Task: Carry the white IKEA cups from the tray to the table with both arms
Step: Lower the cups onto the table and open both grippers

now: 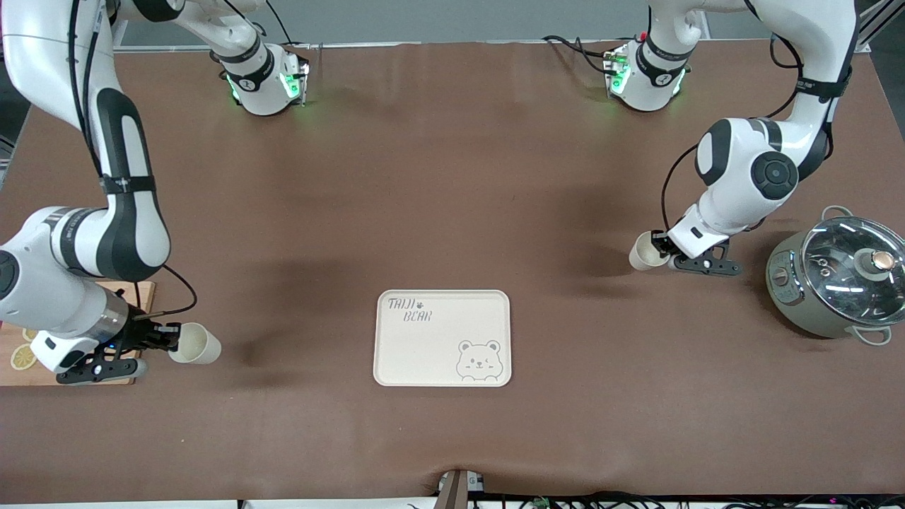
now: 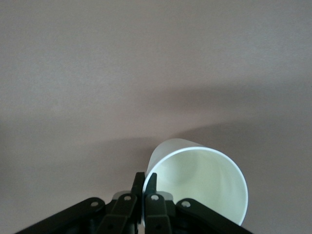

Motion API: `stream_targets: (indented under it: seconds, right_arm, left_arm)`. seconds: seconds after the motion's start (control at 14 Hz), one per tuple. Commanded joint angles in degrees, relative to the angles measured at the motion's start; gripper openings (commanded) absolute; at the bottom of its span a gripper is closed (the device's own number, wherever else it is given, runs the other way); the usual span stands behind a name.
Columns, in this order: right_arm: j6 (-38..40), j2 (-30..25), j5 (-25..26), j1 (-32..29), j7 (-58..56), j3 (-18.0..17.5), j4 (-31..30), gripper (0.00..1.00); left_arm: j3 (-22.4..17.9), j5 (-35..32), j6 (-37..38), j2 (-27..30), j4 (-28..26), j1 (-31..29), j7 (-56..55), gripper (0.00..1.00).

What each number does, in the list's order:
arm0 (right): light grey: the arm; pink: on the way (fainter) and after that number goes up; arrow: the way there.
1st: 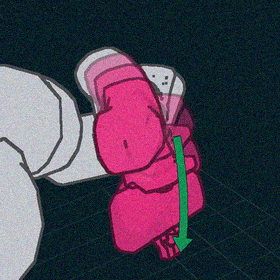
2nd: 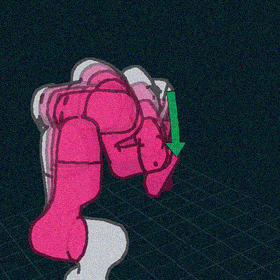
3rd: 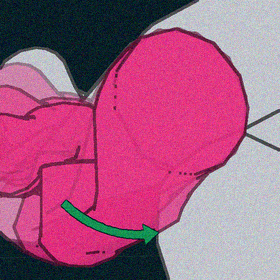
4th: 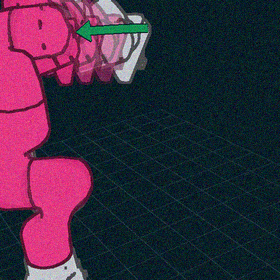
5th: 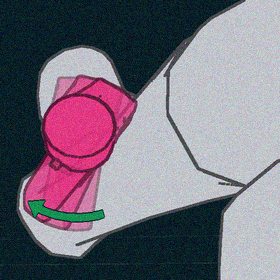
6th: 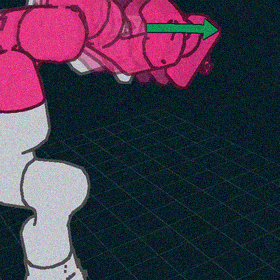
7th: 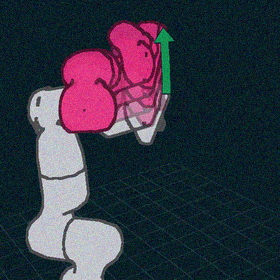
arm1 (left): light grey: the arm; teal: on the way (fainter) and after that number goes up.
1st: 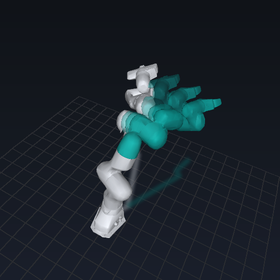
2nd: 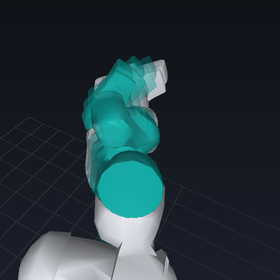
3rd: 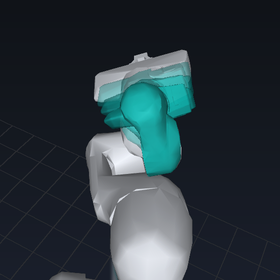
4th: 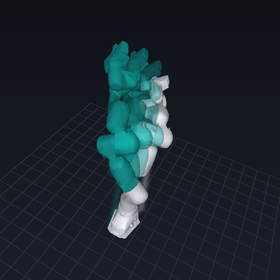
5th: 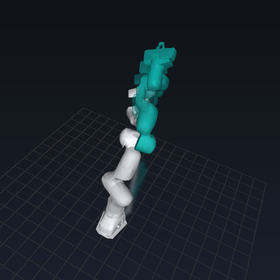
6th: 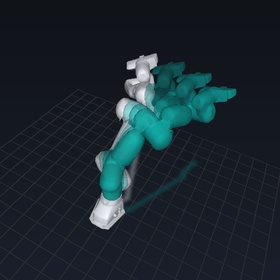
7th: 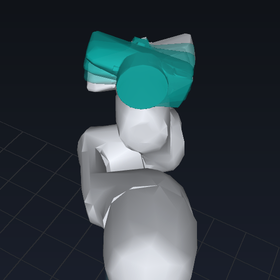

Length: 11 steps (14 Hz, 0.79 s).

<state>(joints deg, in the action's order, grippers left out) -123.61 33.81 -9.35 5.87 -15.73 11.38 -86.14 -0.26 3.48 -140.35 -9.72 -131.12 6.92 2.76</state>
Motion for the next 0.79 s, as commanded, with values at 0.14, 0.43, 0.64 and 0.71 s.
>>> stream_targets:
  seconds: [0.14,0.43,0.64,0.71]
  right_arm:
    - [-1.19,3.88,0.04,-1.91,-1.32,-1.27,0.0,0.0]
    - [-1.28,6.43,-1.02,-2.26,-1.32,-1.36,-0.08,0.0]
    - [-1.28,7.4,-2.24,-2.26,-1.32,-1.36,-0.08,0.0]
    - [-1.19,7.49,-2.33,-2.26,-1.32,-1.36,-0.08,0.12]
  left_arm:
    - [0.26,1.27,-3.95,-0.56,-1.95,-0.5,1.19,0.0]
    - [0.26,1.27,-7.83,-2.76,-2.65,-0.5,1.2,0.0]
    - [0.26,1.27,-9.59,-4.17,-2.74,-0.59,2.07,0.0]
    - [0.26,1.27,-9.94,-4.43,-2.74,-0.59,2.16,0.0]
